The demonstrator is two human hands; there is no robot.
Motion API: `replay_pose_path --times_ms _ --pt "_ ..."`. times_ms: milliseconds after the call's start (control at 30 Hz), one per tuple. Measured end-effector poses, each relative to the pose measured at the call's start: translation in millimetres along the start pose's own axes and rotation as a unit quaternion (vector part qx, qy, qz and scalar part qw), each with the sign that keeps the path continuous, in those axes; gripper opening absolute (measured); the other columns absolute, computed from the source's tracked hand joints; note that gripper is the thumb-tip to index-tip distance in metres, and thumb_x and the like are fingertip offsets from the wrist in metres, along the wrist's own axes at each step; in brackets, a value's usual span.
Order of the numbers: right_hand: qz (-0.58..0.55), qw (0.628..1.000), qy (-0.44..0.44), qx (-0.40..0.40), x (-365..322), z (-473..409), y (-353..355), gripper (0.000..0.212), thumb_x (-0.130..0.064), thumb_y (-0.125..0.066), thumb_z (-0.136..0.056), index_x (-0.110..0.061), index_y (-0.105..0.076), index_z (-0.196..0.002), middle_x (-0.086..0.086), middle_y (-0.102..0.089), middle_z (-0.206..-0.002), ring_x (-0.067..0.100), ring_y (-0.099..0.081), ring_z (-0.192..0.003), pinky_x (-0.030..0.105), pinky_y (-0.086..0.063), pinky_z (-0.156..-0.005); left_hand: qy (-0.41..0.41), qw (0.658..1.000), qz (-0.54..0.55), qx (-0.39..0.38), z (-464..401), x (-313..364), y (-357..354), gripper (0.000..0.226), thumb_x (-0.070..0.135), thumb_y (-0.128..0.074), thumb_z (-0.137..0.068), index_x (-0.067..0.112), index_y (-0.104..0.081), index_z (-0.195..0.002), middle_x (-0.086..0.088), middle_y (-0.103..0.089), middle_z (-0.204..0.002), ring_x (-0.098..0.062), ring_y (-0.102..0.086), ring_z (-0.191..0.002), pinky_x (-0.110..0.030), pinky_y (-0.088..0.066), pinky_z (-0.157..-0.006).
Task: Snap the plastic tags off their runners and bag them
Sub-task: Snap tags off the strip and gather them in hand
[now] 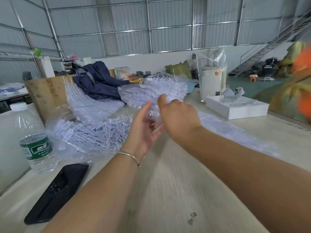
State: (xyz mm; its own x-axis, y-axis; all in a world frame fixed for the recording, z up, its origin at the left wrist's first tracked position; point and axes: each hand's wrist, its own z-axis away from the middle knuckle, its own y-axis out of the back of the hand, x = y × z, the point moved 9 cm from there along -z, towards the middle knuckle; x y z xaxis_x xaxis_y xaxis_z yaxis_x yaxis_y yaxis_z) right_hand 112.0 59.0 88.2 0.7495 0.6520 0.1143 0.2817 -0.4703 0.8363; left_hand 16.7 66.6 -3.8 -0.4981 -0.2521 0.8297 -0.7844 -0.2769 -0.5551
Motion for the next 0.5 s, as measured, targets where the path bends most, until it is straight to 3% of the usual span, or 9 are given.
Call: replay_pose_path --times_ms 100,200,233,300,367,433,500 --pt "-0.02 0.998 0.017 0.059 11 -6 35 0.058 0.003 -0.05 -0.082 -0.008 -0.032 -0.136 0.012 -0.059 -0.093 0.033 -0.049 -0.077 0.035 -0.031 -0.06 -0.008 0.996 0.087 -0.026 3 5 15 0.06 0.055 -0.069 -0.074 0.012 -0.065 -0.116 -0.004 -0.071 -0.111 -0.018 -0.067 -0.101 -0.033 -0.054 -0.081" --pt "-0.024 0.992 0.024 0.117 9 -12 65 0.058 0.008 -0.051 -0.077 -0.009 -0.037 -0.131 0.007 -0.05 -0.08 0.033 -0.049 -0.075 0.036 -0.031 -0.059 0.083 0.996 -0.005 0.043 5 -22 38 0.061 0.043 -0.063 -0.084 0.008 -0.052 -0.133 -0.013 -0.062 -0.115 -0.024 -0.064 -0.094 -0.035 -0.058 -0.071" --pt "-0.032 0.99 0.032 0.134 7 -13 75 0.055 0.008 -0.05 -0.078 -0.008 -0.039 -0.13 0.009 -0.052 -0.082 0.035 -0.052 -0.078 0.036 -0.032 -0.059 0.144 0.987 -0.052 0.056 10 -39 41 0.072 0.044 -0.062 -0.087 0.005 -0.039 -0.143 -0.017 -0.056 -0.123 -0.029 -0.062 -0.099 -0.038 -0.059 -0.07" --pt "-0.058 0.983 0.037 0.173 6 -14 95 0.048 0.005 -0.05 -0.08 -0.007 -0.042 -0.125 0.008 -0.046 -0.072 0.035 -0.048 -0.074 0.036 -0.03 -0.059 0.236 0.967 -0.071 0.057 18 -70 42 0.107 0.055 -0.067 -0.08 -0.003 -0.012 -0.151 -0.028 -0.04 -0.143 -0.04 -0.055 -0.117 -0.045 -0.055 -0.083" --pt "-0.102 0.97 0.025 0.221 15 -15 118 0.042 0.0 -0.054 -0.082 -0.008 -0.045 -0.123 0.005 -0.04 -0.071 0.031 -0.04 -0.072 0.036 -0.029 -0.06 0.248 0.967 -0.022 0.055 18 -78 44 0.13 0.061 -0.074 -0.067 -0.007 0.0 -0.15 -0.035 -0.037 -0.144 -0.044 -0.05 -0.123 -0.049 -0.05 -0.094" --pt "-0.171 0.946 -0.007 0.274 37 -16 137 0.037 -0.005 -0.057 -0.081 -0.01 -0.05 -0.116 0.002 -0.044 -0.077 0.029 -0.042 -0.074 0.036 -0.032 -0.062 0.238 0.969 0.024 0.061 15 -75 50 0.138 0.064 -0.076 -0.061 -0.008 0.001 -0.149 -0.037 -0.038 -0.141 -0.045 -0.047 -0.127 -0.05 -0.048 -0.098" --pt "-0.273 0.904 -0.068 0.323 74 -16 145 0.034 -0.006 -0.058 -0.076 -0.012 -0.055 -0.11 0.001 -0.056 -0.085 0.027 -0.053 -0.077 0.035 -0.04 -0.061 0.224 0.973 0.033 0.043 11 -69 56 0.131 0.067 -0.074 -0.061 -0.009 -0.015 -0.148 -0.034 -0.038 -0.144 -0.042 -0.046 -0.13 -0.049 -0.044 -0.103"
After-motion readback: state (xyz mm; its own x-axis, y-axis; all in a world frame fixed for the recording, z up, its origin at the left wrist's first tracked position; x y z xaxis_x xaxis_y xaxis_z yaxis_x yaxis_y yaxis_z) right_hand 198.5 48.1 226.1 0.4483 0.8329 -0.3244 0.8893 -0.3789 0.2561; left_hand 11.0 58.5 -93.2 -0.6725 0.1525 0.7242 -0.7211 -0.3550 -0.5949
